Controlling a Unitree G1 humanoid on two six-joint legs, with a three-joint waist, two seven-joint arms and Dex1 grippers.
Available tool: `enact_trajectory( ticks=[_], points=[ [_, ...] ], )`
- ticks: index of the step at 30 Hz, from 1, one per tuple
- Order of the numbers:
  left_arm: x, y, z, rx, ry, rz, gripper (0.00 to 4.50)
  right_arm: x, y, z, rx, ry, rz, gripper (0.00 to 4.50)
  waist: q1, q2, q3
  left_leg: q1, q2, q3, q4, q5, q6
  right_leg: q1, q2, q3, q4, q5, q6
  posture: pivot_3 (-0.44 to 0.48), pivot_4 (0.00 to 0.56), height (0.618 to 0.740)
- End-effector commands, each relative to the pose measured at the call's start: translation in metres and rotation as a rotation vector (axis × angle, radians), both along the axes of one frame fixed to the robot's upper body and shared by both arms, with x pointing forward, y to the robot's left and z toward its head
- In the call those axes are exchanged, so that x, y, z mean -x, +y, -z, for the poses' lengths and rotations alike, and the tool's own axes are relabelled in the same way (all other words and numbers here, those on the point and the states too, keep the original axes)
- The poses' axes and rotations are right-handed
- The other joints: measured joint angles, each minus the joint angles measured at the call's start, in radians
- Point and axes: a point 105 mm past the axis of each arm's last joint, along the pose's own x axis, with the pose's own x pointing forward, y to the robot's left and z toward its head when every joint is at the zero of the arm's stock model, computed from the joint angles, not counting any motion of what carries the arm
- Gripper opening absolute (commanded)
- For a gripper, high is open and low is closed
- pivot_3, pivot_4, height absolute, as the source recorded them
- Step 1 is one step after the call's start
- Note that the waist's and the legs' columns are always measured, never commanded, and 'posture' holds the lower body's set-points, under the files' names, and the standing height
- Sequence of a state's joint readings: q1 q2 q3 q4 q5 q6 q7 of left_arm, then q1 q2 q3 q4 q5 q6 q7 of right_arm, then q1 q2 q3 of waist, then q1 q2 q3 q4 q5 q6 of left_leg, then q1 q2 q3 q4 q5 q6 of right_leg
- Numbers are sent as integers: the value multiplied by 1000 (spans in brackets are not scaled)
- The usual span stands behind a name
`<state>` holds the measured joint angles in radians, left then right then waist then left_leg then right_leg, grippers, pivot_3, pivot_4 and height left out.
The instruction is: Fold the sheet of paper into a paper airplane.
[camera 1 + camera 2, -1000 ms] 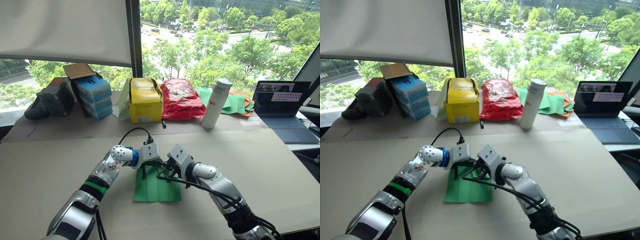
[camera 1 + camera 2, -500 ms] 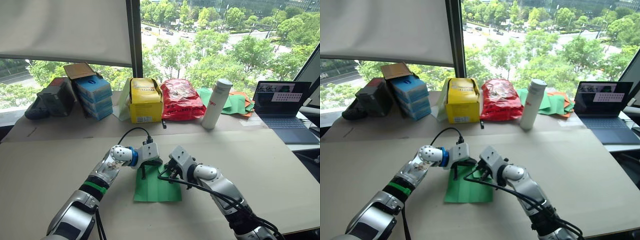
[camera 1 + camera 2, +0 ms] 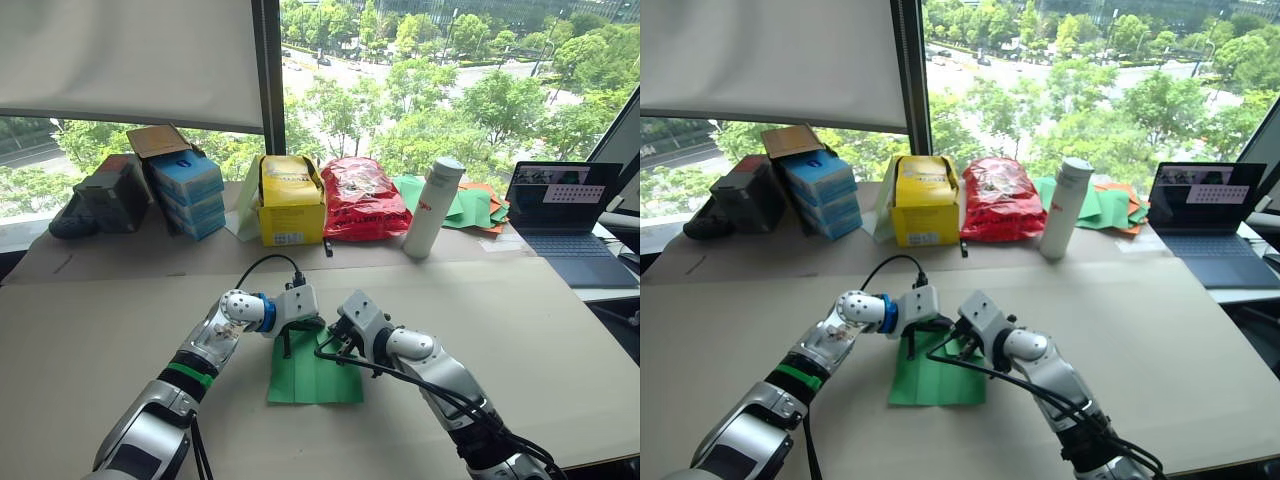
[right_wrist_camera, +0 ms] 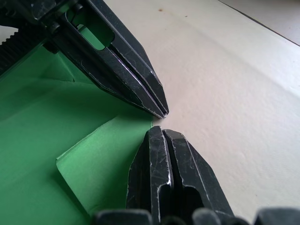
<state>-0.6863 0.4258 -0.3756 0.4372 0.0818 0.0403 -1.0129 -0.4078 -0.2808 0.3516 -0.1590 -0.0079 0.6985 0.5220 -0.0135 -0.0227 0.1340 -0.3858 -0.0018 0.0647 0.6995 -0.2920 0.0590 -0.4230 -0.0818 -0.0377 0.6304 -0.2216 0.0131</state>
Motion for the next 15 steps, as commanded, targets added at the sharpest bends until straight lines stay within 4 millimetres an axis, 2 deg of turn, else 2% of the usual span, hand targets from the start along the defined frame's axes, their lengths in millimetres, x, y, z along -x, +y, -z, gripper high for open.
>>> enact_trajectory(
  ticks=[1,15],
  points=[
    [1,11,15,-63,38,-28,0,3,4,-4,-12,-15,-18,16,0,0,0,0,0,0,0,0,0,0,0,0,0,0,0,0,150,740],
    [1,12,15,-64,38,-30,0,7,10,-6,-25,-21,-37,16,0,0,0,0,0,0,0,0,0,0,0,0,0,0,0,0,150,740]
  ],
)
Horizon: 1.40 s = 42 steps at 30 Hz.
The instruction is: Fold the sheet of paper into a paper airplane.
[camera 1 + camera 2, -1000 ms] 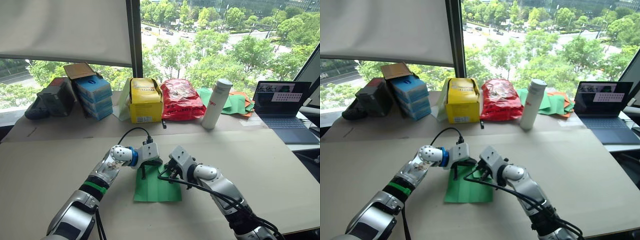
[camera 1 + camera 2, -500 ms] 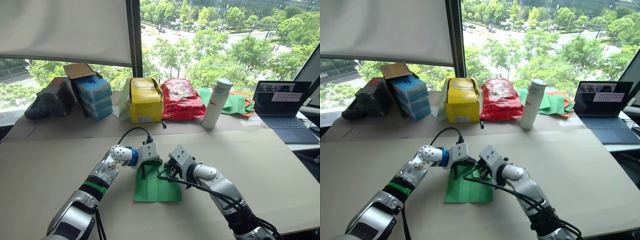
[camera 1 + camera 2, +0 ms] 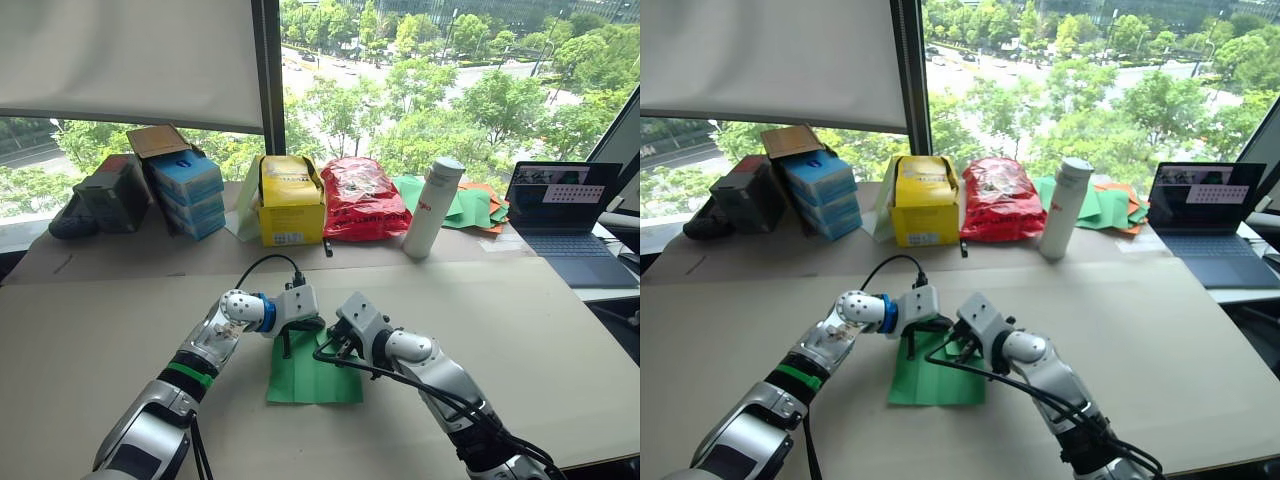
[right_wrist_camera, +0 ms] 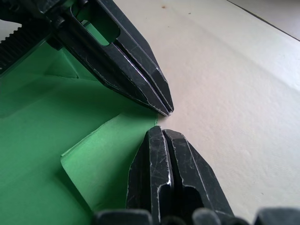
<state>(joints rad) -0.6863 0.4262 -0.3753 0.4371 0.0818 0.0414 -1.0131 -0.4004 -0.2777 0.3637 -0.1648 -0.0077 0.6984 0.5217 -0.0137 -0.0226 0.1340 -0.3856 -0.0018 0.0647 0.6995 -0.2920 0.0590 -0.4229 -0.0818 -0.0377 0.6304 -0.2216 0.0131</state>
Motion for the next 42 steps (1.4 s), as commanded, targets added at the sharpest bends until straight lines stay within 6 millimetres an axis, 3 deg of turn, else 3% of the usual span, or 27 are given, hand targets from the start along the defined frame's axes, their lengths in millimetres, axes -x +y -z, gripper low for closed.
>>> enact_trajectory(
  ticks=[1,6,18,35,42],
  points=[
    [1,12,15,-64,37,-29,0,4,7,-9,-27,-28,-24,16,0,0,0,0,0,0,0,0,0,0,0,0,0,0,0,0,150,740],
    [2,12,15,-65,38,-28,0,4,6,-13,-25,-39,-30,16,0,0,0,0,0,0,0,0,0,0,0,0,0,0,0,0,150,740],
    [2,13,15,-69,36,-25,0,17,-17,32,37,167,56,16,1,0,0,1,0,0,0,0,0,1,0,0,0,0,0,0,150,740],
    [4,14,17,-69,43,-24,0,54,-51,53,92,291,104,16,9,-1,-4,2,0,0,0,-1,2,2,-1,0,-1,0,0,0,150,740],
    [5,15,18,-70,46,-22,0,68,-60,52,105,315,107,16,22,-3,-7,2,0,0,0,-2,3,3,-2,-1,-2,0,0,0,150,740]
  ],
)
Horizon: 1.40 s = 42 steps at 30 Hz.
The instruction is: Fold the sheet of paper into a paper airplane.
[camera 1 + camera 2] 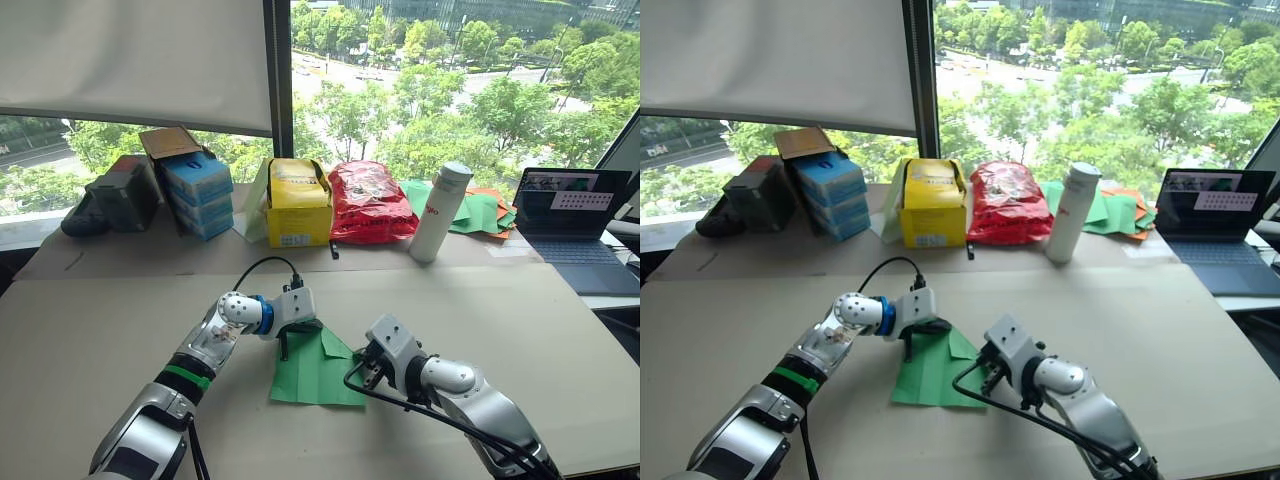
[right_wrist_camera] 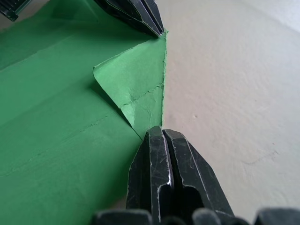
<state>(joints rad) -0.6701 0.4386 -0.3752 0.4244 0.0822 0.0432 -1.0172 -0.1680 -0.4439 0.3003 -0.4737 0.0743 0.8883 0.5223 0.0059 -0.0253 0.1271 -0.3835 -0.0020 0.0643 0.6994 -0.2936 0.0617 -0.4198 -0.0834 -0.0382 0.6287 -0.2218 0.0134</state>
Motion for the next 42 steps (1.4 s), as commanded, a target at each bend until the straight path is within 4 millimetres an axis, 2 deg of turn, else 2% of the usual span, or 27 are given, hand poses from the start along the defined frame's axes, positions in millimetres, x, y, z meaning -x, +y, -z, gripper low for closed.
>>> enact_trajectory(
  ticks=[1,7,8,10,12,13,14,17,20,22,26,29,32,35,42],
  points=[
    [3,11,14,-61,39,-20,0,22,-13,35,53,192,29,16,4,-1,-1,0,0,0,0,0,0,0,0,0,0,0,0,0,150,740],
    [2,9,15,-58,40,-19,0,20,-8,22,28,151,15,16,5,-2,-2,0,0,0,0,0,0,0,0,0,-1,0,0,0,150,740],
    [2,9,14,-58,39,-19,0,14,-3,9,-10,97,3,16,5,-2,-2,0,0,0,0,0,0,0,0,0,-1,0,0,0,150,740],
    [2,10,14,-57,38,-20,0,-1,7,-28,-118,-59,-14,16,5,-2,-2,0,0,0,0,0,0,0,0,0,-1,0,0,0,150,740],
    [1,10,13,-54,34,-25,0,-7,15,-67,-245,-194,-64,16,3,-1,-1,-2,0,0,0,0,0,-1,0,0,0,0,0,0,150,740],
    [1,10,13,-53,32,-26,0,-8,16,-78,-290,-227,-73,16,2,-1,0,-2,0,0,0,0,0,-2,0,0,0,0,0,0,150,740],
    [1,10,12,-51,31,-26,0,-8,19,-81,-305,-229,-93,16,3,0,0,-2,0,0,0,0,0,-2,0,0,0,0,0,0,150,740],
    [-1,10,6,-33,16,-36,0,-9,27,-72,-277,-201,-132,16,4,-1,0,-2,0,0,0,0,0,-2,1,-1,0,0,0,0,150,740],
    [-4,16,-9,27,0,-84,0,-15,36,-51,-208,-166,-147,16,2,-1,0,-3,0,0,0,0,0,-2,1,-1,-1,0,0,0,150,740],
    [-5,23,-30,165,24,-166,0,-22,42,-43,-198,-156,-138,16,-6,0,1,-4,0,1,0,0,0,-4,1,0,0,0,0,0,150,740],
    [0,43,-52,339,100,-279,0,-28,48,-38,-208,-153,-138,16,-17,1,6,-6,0,0,0,1,-1,-6,1,-1,1,0,0,0,150,740],
    [7,65,-51,427,164,-387,0,-28,50,-31,-189,-135,-147,16,-21,2,6,-6,0,0,0,1,-1,-5,0,0,1,0,0,0,150,740],
    [15,81,-47,586,291,-500,0,-26,51,-22,-157,-106,-165,16,-20,2,7,-5,0,0,0,1,-1,-5,0,0,1,0,0,0,150,740],
    [24,84,-43,663,366,-537,805,-24,51,-17,-141,-85,-175,0,-14,2,7,-5,0,-1,0,1,-2,-5,-1,-1,1,0,0,0,150,740],
    [33,65,-36,778,492,-541,3197,-23,51,-13,-127,-74,-179,0,-7,2,7,-4,-1,-2,0,3,-5,-4,-6,-1,1,0,1,0,150,740]
  ],
)
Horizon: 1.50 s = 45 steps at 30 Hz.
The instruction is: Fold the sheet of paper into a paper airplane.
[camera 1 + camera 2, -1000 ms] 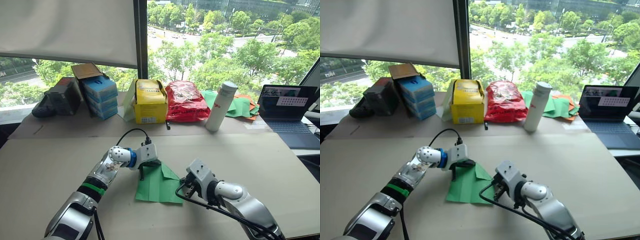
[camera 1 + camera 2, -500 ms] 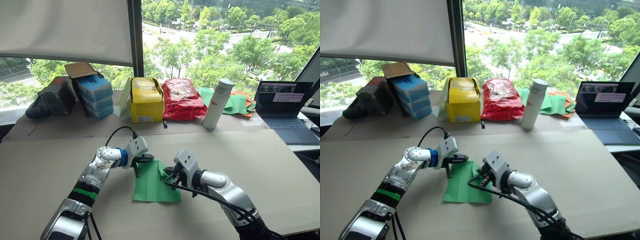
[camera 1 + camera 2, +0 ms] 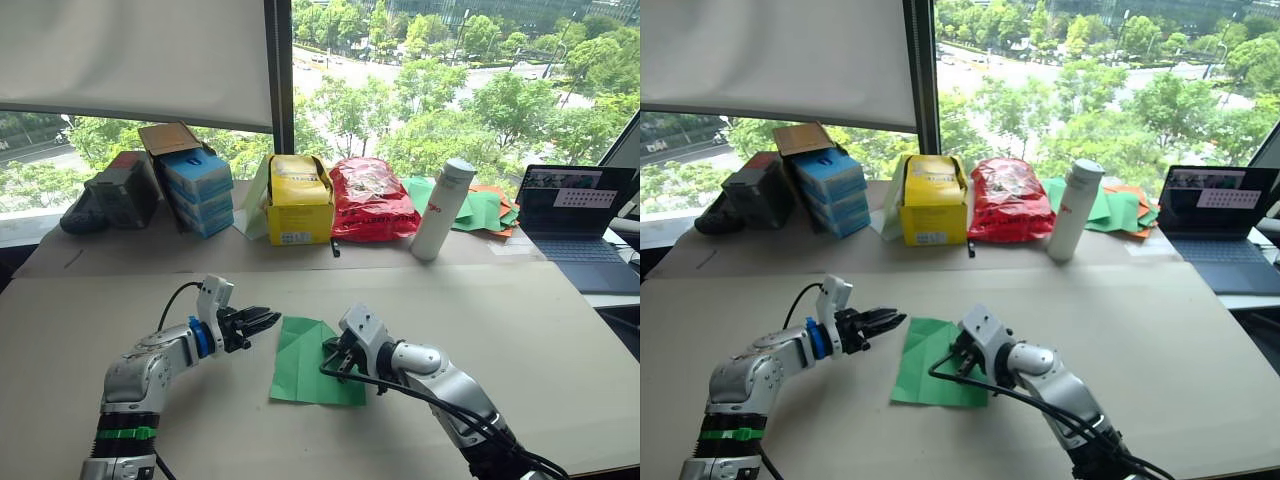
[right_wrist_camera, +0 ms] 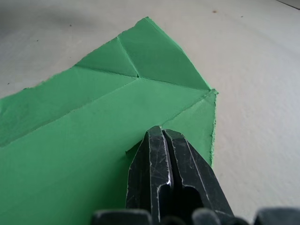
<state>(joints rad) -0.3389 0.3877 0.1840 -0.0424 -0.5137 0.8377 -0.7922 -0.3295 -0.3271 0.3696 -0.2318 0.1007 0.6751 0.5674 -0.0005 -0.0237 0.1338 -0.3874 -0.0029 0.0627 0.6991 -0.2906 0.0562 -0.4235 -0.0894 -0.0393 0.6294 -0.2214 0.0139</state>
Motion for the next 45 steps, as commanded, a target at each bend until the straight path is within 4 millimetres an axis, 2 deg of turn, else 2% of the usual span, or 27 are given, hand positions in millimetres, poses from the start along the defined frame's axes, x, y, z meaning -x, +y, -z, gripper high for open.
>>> enact_trajectory(
  ticks=[1,5,10,14,17,21,25,35,40,45],
  points=[
    [6,-9,-2,22,4,26,3529,2,2,-2,0,-8,-19,0,-1,0,0,0,0,0,0,1,-1,0,0,0,0,0,0,0,150,740],
    [8,-11,16,-6,54,6,3529,0,2,-5,-7,-15,-10,0,-6,0,0,1,0,1,-2,2,-4,0,-1,1,0,0,0,0,150,740],
    [9,-11,18,-3,58,0,3529,-1,0,-6,-12,-21,-1,0,-6,0,0,1,0,0,-2,2,-3,0,-3,1,0,0,0,0,150,740],
    [10,-13,16,-6,45,12,2429,-1,0,-7,-11,-24,0,0,-8,0,0,1,0,0,-3,2,-3,0,-3,1,0,0,0,0,150,740],
    [11,-16,15,-23,26,28,1285,-1,1,-6,-13,-24,2,0,-9,0,0,1,0,0,-3,2,-4,0,-3,1,-1,0,0,0,150,740],
    [11,-18,11,-20,6,35,36,-1,1,-6,-13,-23,3,0,-10,0,0,1,0,0,-3,2,-3,0,-4,1,-1,0,-1,0,150,740],
    [10,-20,9,-50,-35,41,10,-1,1,-6,-15,-21,5,0,-10,0,0,1,0,0,-3,1,-2,0,-5,2,-1,0,-1,0,150,740],
    [23,-36,-1,-425,-421,199,10,-7,0,-15,-94,-21,59,0,-11,1,0,0,0,0,-5,1,-3,-2,-8,5,-2,0,-2,0,150,740],
    [28,-36,10,-552,-518,266,10,-12,-1,-18,-115,-28,86,0,-11,1,1,-2,0,0,-5,-1,0,-4,-9,5,-2,0,-2,0,150,740],
    [30,-34,32,-698,-572,328,10,-17,-1,-24,-146,-48,113,0,-11,2,1,-2,0,0,-5,-1,1,-4,-9,4,-2,0,-2,0,150,740]
  ],
)
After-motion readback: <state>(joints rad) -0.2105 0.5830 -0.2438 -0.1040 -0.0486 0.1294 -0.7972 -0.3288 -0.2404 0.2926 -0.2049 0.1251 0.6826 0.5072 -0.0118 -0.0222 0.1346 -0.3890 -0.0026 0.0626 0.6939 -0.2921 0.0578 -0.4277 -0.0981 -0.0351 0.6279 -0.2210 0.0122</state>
